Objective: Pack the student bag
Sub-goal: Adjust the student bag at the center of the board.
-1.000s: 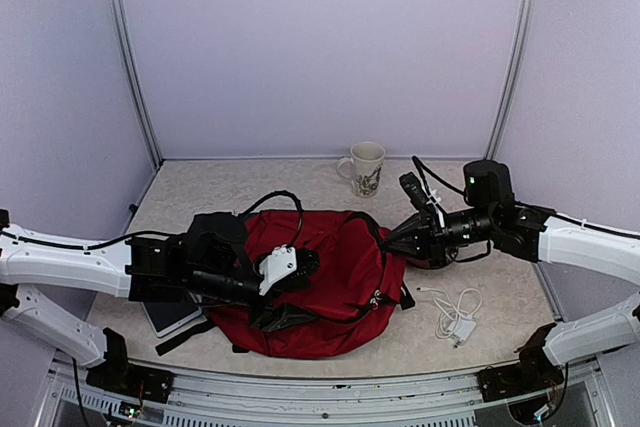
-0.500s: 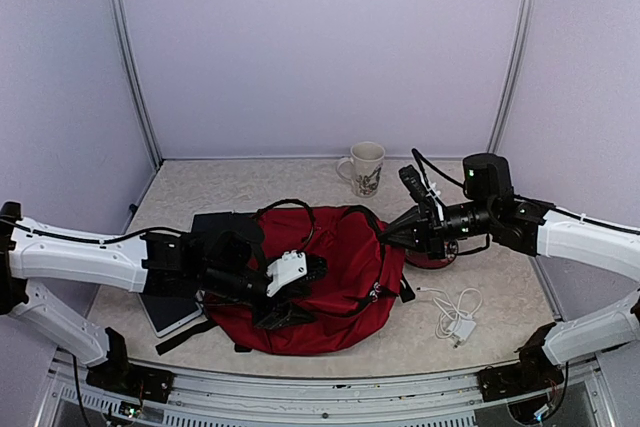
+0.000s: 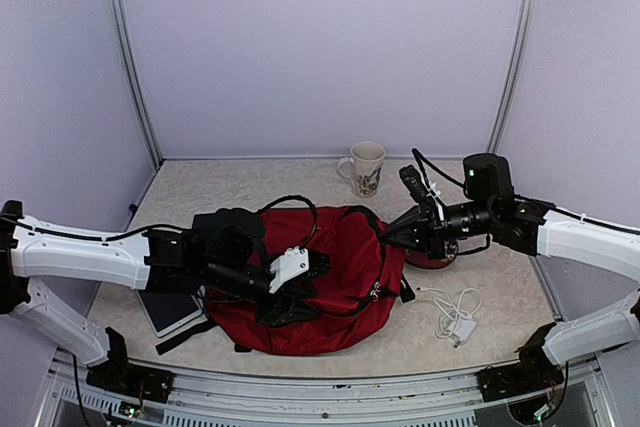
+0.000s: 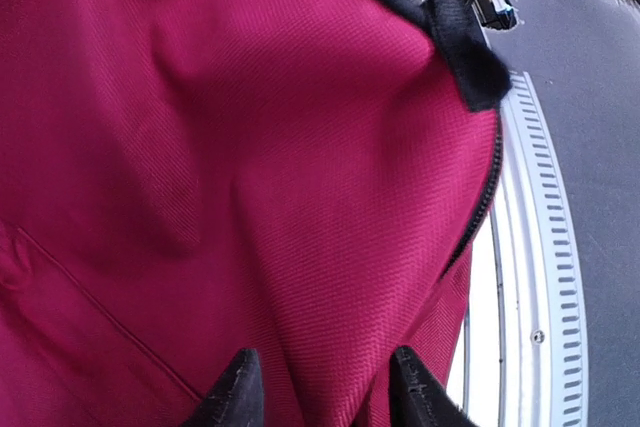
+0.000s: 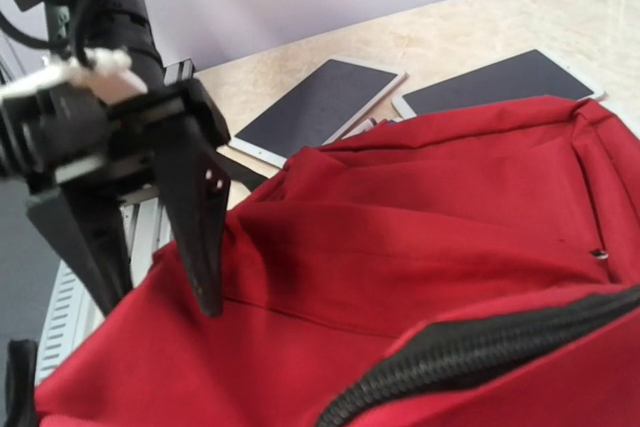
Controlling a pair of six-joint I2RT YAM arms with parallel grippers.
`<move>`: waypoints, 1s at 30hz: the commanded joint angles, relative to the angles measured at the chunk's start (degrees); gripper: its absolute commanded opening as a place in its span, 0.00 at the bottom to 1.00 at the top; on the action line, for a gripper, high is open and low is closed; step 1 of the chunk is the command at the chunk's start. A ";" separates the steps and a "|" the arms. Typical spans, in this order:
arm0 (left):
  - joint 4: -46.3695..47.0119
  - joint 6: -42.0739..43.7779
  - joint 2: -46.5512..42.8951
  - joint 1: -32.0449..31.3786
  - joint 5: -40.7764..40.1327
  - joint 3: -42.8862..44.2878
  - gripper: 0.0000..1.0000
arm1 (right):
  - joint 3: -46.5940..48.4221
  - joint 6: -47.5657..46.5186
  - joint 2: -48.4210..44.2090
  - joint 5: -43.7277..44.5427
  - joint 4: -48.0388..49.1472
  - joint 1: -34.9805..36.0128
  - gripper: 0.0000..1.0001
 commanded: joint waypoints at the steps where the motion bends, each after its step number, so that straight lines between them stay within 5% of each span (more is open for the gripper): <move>1: -1.95 0.18 2.57 0.21 0.06 3.14 0.27 | 1.97 -0.64 -0.33 -1.36 1.64 -0.44 0.00; 3: -1.68 -0.26 3.28 0.18 -0.38 4.09 0.01 | 1.86 -0.60 -0.37 -1.17 1.65 -0.48 0.00; 9: 6.00 -3.33 0.62 0.39 -1.71 2.27 0.00 | 2.18 1.59 -0.05 1.87 1.33 -0.70 0.03; 12: 11.41 -8.08 -0.21 1.06 -8.89 1.34 0.00 | 4.85 5.50 0.81 15.73 -2.31 -0.78 0.49; 15: 15.07 -14.08 0.23 3.67 -13.15 1.86 0.00 | 8.16 9.98 0.02 27.67 -6.28 -0.76 0.73; 17: 16.79 -16.57 0.36 4.38 -16.02 2.58 0.00 | 10.17 13.86 -1.42 33.23 -8.38 -0.79 0.98; 23: 21.47 -20.80 1.21 4.75 -18.24 4.33 0.00 | 13.39 18.17 -0.87 44.44 -15.06 7.67 0.99; 30: 23.29 -26.10 2.33 5.46 -25.36 5.98 0.00 | 6.84 34.99 -5.39 59.65 -11.43 20.15 0.80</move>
